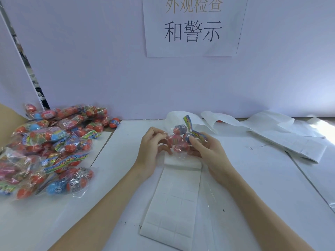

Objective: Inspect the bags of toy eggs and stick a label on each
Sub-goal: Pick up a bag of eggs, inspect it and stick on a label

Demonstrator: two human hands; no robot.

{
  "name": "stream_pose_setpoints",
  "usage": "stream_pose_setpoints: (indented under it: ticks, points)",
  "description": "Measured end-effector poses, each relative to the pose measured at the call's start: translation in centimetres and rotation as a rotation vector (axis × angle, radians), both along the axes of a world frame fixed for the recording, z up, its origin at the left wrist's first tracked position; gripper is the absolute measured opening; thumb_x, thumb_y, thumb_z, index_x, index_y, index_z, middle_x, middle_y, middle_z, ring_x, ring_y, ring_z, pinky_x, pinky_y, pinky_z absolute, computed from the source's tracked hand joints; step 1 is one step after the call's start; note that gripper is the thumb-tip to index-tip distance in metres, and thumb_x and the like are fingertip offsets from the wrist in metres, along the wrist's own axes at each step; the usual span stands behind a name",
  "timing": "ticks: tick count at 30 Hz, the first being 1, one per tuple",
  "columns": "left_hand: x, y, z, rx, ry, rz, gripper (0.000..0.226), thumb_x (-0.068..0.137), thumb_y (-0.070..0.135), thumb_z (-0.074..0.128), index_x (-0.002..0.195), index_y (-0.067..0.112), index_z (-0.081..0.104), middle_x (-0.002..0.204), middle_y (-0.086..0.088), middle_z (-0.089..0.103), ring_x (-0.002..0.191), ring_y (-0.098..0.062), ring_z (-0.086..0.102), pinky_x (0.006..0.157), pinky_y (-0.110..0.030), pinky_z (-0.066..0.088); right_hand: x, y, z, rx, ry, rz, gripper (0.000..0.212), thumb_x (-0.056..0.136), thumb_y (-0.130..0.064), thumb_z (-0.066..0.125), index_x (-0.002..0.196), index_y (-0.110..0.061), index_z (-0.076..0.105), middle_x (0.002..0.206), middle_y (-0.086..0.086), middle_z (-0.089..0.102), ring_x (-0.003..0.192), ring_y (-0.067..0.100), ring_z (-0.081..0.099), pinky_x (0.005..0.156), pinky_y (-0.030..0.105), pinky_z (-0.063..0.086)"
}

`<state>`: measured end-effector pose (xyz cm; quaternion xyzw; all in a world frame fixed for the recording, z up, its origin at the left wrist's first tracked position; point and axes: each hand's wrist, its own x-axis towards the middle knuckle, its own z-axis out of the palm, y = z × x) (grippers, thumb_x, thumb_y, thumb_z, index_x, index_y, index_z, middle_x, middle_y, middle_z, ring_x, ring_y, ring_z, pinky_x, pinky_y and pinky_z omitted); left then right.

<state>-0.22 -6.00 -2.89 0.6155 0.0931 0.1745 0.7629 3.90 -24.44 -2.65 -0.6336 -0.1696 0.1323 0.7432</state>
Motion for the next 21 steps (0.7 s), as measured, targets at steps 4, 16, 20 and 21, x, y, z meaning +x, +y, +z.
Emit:
stream_pose_setpoints:
  ticks: [4,16,20,21]
  points:
    - [-0.19,-0.51,0.14,0.132,0.068,-0.089,0.035,0.088,0.050,0.066,0.102,0.017,0.069,0.079,-0.009,0.057,0.062,-0.017,0.049,0.053,-0.029,0.037,-0.06,-0.52,0.51,0.007,-0.017,0.105,0.018,0.103,-0.011,0.055,0.099,-0.006,0.072,0.084,0.007,0.071,0.068,0.021,0.066,0.065,0.026,0.055]
    - [-0.25,-0.67,-0.11,0.241,-0.027,-0.053,0.014,0.102,0.014,0.066,0.091,0.009,0.074,0.089,-0.006,0.073,0.072,-0.015,0.065,0.065,-0.026,0.053,0.20,-0.18,0.39,0.094,0.149,-0.020,0.034,0.107,-0.029,0.056,0.101,-0.010,0.083,0.098,0.012,0.080,0.079,0.017,0.074,0.067,0.025,0.058]
    - [0.05,-0.27,-0.42,0.151,-0.049,0.047,0.016,0.102,0.011,0.065,0.095,-0.002,0.071,0.097,-0.010,0.078,0.087,-0.025,0.075,0.081,-0.033,0.062,0.05,-0.16,0.27,-0.025,-0.003,0.049,0.030,0.107,-0.034,0.058,0.111,-0.011,0.077,0.099,0.008,0.080,0.088,0.022,0.076,0.081,0.025,0.060]
    - [0.09,-0.21,-0.46,0.116,-0.048,0.057,0.017,0.102,0.010,0.064,0.095,-0.005,0.068,0.095,-0.011,0.077,0.087,-0.024,0.076,0.079,-0.031,0.062,0.05,-0.15,0.13,-0.054,-0.028,0.069,0.026,0.105,-0.031,0.062,0.116,-0.011,0.074,0.103,0.010,0.080,0.097,0.024,0.077,0.090,0.030,0.061]
